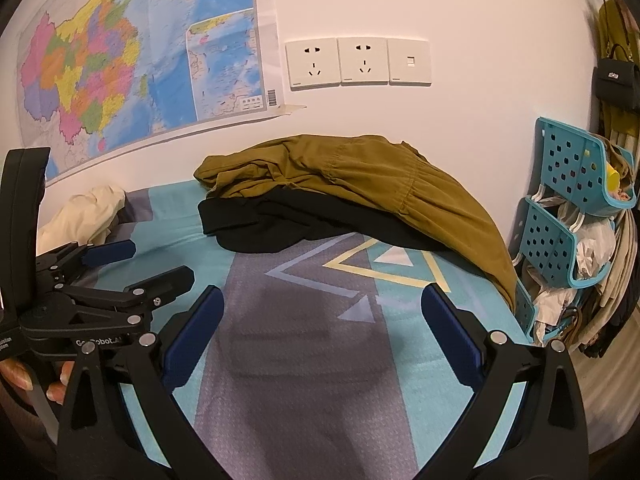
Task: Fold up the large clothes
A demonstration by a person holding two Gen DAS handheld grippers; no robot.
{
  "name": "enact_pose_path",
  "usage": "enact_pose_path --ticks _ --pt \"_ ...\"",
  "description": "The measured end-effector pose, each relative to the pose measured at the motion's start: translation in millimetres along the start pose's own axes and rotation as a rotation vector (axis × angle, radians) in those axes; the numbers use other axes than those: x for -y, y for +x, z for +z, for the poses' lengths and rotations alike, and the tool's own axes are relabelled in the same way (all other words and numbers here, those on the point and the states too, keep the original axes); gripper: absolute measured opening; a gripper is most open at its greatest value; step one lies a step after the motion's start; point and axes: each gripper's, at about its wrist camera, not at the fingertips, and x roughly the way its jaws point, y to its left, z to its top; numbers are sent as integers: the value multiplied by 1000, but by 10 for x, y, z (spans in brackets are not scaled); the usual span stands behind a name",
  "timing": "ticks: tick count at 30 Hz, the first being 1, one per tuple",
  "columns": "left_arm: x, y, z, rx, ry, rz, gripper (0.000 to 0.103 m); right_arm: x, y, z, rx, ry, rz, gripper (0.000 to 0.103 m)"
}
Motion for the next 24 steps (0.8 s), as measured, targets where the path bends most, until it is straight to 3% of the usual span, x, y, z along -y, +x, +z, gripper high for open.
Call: enact_pose_path --ticks 24 --pt "-67 70 35 -13 -14 3 96 -34 69 32 -2 -13 11 97"
